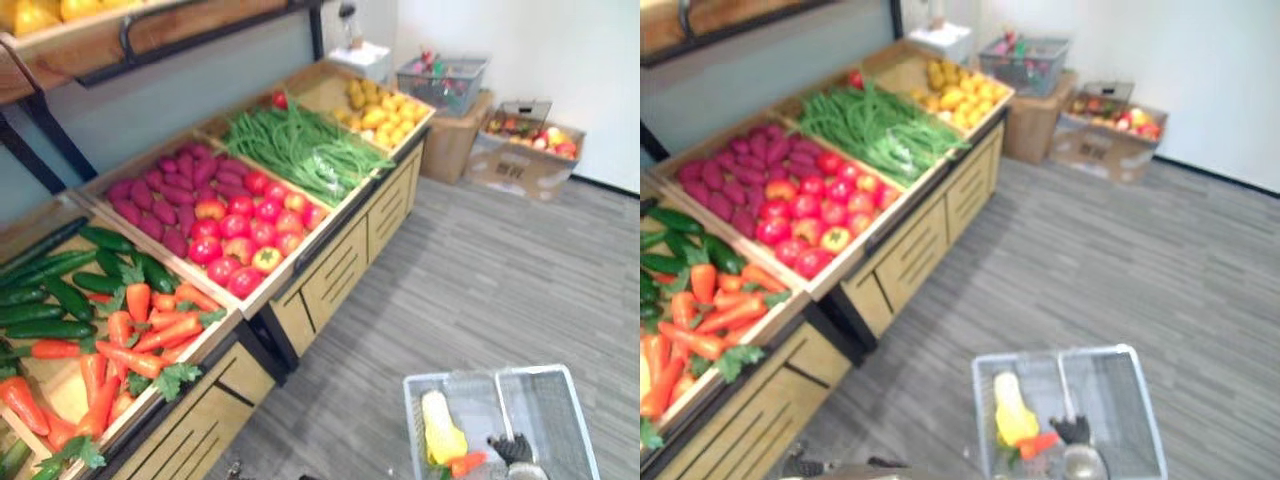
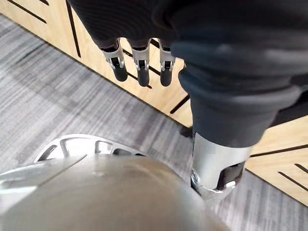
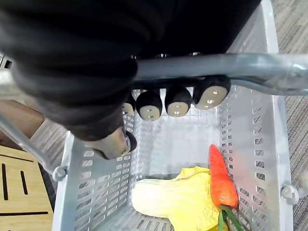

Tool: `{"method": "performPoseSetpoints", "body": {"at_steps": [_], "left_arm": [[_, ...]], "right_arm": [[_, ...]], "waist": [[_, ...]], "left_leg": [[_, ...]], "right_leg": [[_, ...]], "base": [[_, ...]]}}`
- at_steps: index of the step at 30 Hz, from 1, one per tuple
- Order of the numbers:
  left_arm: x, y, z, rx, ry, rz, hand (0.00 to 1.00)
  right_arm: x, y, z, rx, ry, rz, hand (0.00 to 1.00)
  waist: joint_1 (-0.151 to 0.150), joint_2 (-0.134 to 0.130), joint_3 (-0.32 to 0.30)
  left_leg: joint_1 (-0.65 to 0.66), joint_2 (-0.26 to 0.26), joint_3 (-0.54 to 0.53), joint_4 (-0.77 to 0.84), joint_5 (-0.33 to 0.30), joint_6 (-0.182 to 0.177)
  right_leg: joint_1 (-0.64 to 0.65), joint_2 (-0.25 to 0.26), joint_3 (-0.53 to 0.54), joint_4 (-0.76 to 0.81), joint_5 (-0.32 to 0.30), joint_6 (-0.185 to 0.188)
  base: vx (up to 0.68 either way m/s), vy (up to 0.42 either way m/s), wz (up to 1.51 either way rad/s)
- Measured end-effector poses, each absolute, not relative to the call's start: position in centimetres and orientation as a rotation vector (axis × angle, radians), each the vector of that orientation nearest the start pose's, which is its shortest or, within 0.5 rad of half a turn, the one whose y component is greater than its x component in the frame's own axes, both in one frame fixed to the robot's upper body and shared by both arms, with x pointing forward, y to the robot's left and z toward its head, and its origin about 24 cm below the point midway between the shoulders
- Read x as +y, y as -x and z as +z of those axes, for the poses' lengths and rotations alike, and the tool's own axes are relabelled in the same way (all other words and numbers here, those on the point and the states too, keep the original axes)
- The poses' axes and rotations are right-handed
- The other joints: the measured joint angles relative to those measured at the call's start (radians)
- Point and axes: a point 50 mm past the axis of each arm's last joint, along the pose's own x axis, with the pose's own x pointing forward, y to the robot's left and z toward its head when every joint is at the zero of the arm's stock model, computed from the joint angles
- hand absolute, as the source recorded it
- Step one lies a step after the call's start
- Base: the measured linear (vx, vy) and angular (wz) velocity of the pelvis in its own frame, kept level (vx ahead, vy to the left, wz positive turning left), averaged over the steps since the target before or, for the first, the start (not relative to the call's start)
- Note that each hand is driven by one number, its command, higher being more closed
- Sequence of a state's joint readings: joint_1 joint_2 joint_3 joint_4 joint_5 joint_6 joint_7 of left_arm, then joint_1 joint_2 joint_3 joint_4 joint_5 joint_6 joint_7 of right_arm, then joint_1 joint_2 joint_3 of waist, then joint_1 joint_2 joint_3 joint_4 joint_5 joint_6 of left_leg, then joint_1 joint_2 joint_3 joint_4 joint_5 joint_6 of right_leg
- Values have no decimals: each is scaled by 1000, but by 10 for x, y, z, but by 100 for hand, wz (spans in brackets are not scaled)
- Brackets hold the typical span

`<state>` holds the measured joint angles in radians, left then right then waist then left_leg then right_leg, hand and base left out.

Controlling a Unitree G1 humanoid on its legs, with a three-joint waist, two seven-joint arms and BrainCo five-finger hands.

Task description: Pick vegetable in the basket

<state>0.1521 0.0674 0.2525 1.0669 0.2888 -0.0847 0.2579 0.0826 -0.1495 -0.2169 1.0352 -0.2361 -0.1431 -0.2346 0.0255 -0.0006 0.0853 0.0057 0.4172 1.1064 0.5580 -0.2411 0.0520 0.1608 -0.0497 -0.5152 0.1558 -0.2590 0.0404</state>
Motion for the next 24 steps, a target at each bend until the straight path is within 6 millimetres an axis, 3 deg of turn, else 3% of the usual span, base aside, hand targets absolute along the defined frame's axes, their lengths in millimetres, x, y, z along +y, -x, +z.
{"method": "performPoseSetpoints", "body": {"at_steps": [2,3,4,5,6,8,10,12,13,16,19,21,24], "left_arm": [[220,-63,-160,1118,-329,351,0],[219,-63,-160,1118,-329,350,0],[218,-61,-161,1124,-325,352,0],[216,-53,-162,1143,-315,358,0],[214,-49,-163,1154,-305,369,0],[214,-41,-164,1175,-303,380,0],[213,-42,-164,1176,-302,377,0],[214,-43,-164,1172,-307,376,0],[217,-48,-163,1158,-322,370,0],[222,-54,-161,1142,-361,349,0],[222,-58,-161,1132,-392,319,0],[218,-56,-163,1145,-398,291,0],[220,-57,-162,1141,-418,271,0]], "right_arm": [[-248,-101,-143,957,353,-375,100],[-249,-103,-142,950,347,-385,100],[-250,-108,-141,935,344,-392,100],[-251,-112,-140,926,339,-398,100],[-250,-114,-139,921,337,-398,100],[-248,-118,-139,912,332,-394,100],[-250,-119,-137,905,338,-397,100],[-249,-119,-138,905,343,-386,100],[-248,-120,-137,900,343,-386,100],[-250,-125,-134,873,347,-389,100],[-255,-128,-131,859,370,-384,100],[-256,-133,-128,844,372,-383,100],[-253,-142,-124,799,361,-383,100]], "waist": [[1,0,1],[6,4,7],[9,5,11],[14,6,12],[16,7,13],[16,9,15],[16,20,25],[13,18,33],[10,0,42],[9,-14,63],[9,-15,62],[20,4,64],[18,5,70]], "left_leg": [[-23,3,-131,35,42,-20],[-52,-7,-258,72,73,-37],[-84,-48,-387,50,55,-66],[-91,-131,-571,-29,39,-92],[-89,-183,-677,-87,39,-93],[-87,-246,-846,-202,45,-102],[-88,-273,-984,-331,80,-135],[-82,-298,-965,-362,106,-154],[-79,-316,-940,-361,96,-138],[-89,-357,-899,-343,65,-105],[-81,-399,-868,-341,30,-72],[-43,-399,-841,-353,23,-55],[30,-403,-844,-372,13,-36]], "right_leg": [[-1,-2,38,-1,4,-7],[-2,-3,89,1,9,-15],[-2,-12,133,4,14,-22],[-21,-32,194,16,23,-21],[-32,-39,238,17,30,-20],[-56,-42,311,18,41,-11],[-92,-33,391,18,49,4],[-105,-51,449,-8,61,28],[-103,-66,466,-43,82,51],[-107,-110,498,-75,111,89],[-112,-154,519,-73,114,95],[-184,-155,525,93,112,95],[-299,-164,525,411,113,101]], "base": [[-145,-91,-51],[-71,-31,-82],[-110,25,-131],[-72,122,-141],[-73,153,-139],[-43,185,-123],[-26,282,-121],[47,249,-76],[55,187,-40],[83,268,-31],[166,259,-26],[201,172,-37],[193,102,-13]]}}
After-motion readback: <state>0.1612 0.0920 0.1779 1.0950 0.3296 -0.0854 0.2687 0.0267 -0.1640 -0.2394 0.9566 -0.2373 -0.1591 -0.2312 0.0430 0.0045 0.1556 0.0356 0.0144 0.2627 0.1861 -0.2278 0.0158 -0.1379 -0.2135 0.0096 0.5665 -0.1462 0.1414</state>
